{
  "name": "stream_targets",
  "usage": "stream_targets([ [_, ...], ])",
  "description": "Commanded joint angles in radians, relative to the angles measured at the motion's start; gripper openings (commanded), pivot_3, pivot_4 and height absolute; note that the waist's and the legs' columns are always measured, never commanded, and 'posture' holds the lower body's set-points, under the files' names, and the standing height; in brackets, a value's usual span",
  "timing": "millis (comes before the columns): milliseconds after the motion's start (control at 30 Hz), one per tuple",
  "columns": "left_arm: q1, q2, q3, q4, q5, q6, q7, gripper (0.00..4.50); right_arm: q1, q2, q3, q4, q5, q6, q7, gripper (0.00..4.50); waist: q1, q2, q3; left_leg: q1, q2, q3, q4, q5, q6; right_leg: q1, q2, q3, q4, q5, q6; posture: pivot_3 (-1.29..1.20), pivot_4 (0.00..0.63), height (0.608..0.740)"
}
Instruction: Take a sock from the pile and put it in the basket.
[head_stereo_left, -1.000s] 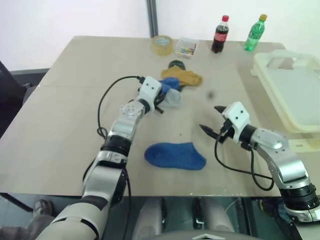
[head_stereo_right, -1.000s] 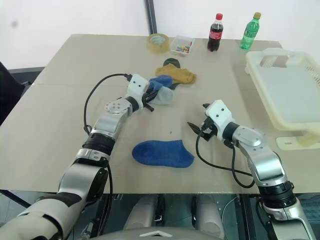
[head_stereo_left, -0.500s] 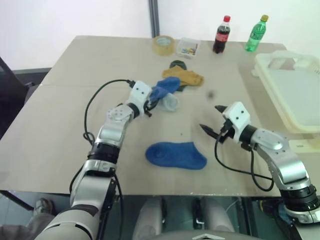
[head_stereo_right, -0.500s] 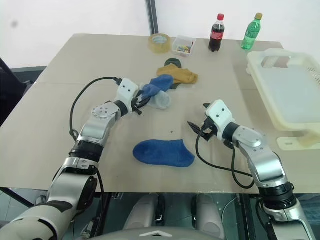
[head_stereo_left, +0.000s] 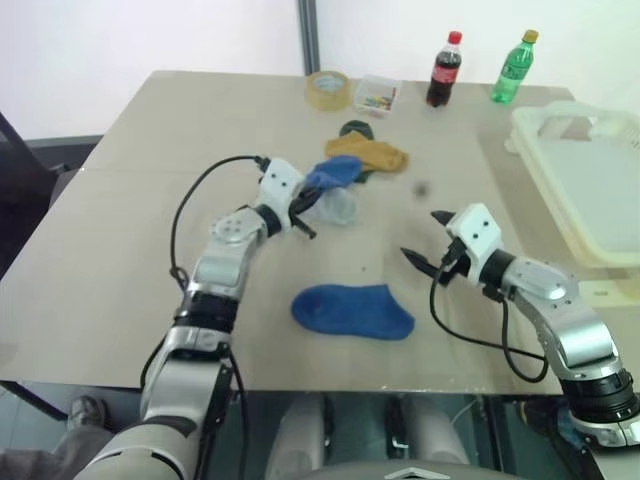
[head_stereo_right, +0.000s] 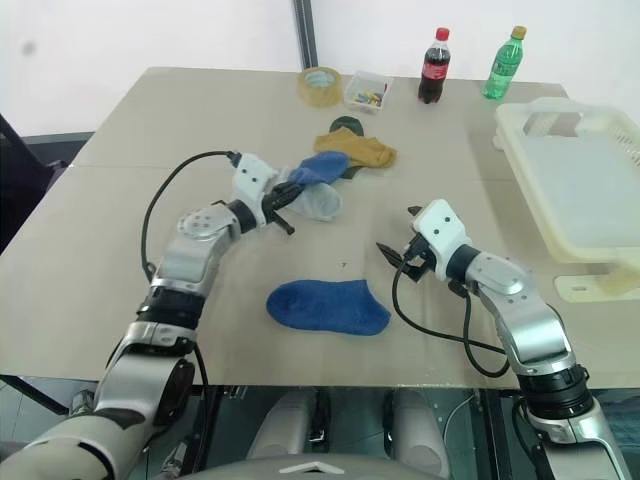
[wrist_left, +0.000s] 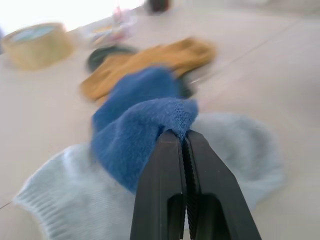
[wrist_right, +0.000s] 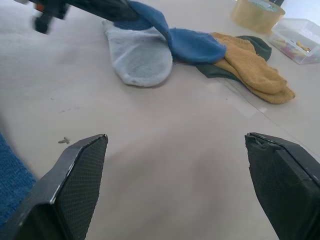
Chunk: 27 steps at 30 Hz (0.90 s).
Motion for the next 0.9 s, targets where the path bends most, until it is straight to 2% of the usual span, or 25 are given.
stream_targets([
  [33,0.058,0.064,0.026,-0.182,-0.141,0.084,-0.159,0.11,-0.004,-0.003,-0.024,-0.027,0.007,-0.013,-0.002,4.50,0.000,0.000,0.000,0.000,0.000,0.000,0.000,0.001,-0.002,0.000,0.000,0.000,0.000,0.000,0.000,0.00,0.150,0.740],
  [267,0.194,0.275,0.020,-0.276,-0.203,0.222,-0.351,0.11,-0.008,0.004,-0.013,-0.021,0.009,-0.016,0.006,4.50,-0.003,0.001,0.000,0.001,0.002,0.000,0.000,-0.001,0.001,0.000,0.001,-0.001,0.001,0.000,0.000,0.00,0.150,0.740],
  [467,0.314,0.459,0.045,-0.215,-0.150,0.134,-0.469,0.11,0.004,0.003,0.000,-0.036,0.029,0.017,0.030,4.50,-0.013,0.001,0.000,0.001,0.003,0.000,-0.001,-0.001,0.001,-0.001,0.001,0.000,0.000,0.000,-0.001,0.00,0.150,0.740],
  [600,0.320,0.491,0.081,-0.167,-0.135,0.077,-0.450,0.11,-0.033,0.051,0.027,-0.040,0.090,0.131,0.034,4.50,-0.011,0.001,0.000,0.001,0.003,0.000,-0.001,-0.001,0.002,-0.001,0.001,-0.001,0.000,-0.001,-0.002,0.00,0.150,0.740],
  [700,0.319,0.486,0.086,-0.136,-0.089,-0.011,-0.409,0.11,-0.121,0.113,0.070,0.005,0.100,0.199,0.020,4.50,-0.019,0.002,0.001,0.001,0.003,0.001,-0.001,-0.001,0.002,-0.001,0.001,0.000,0.001,-0.001,-0.002,0.00,0.150,0.740],
  [767,0.321,0.481,0.084,-0.152,-0.104,0.014,-0.411,0.11,-0.189,0.158,0.104,0.065,0.096,0.221,0.021,4.50,-0.022,0.001,0.001,0.001,0.004,0.002,-0.001,-0.001,0.002,-0.002,0.001,0.001,0.001,-0.001,-0.003,0.00,0.150,0.740],
  [867,0.339,0.450,0.088,-0.200,-0.116,0.049,-0.361,0.92,-0.306,0.265,0.126,0.242,0.088,0.226,-0.004,4.50,-0.021,0.001,0.001,0.000,0.005,0.002,-0.001,-0.001,0.001,-0.003,0.002,0.001,0.001,0.000,-0.002,0.00,0.150,0.740],
  [900,0.345,0.440,0.099,-0.219,-0.124,0.074,-0.335,1.36,-0.338,0.298,0.131,0.311,0.082,0.219,-0.009,4.50,-0.022,0.001,0.001,0.000,0.005,0.002,-0.001,-0.001,0.001,-0.003,0.002,0.001,0.001,0.000,-0.002,0.00,0.150,0.740],
])
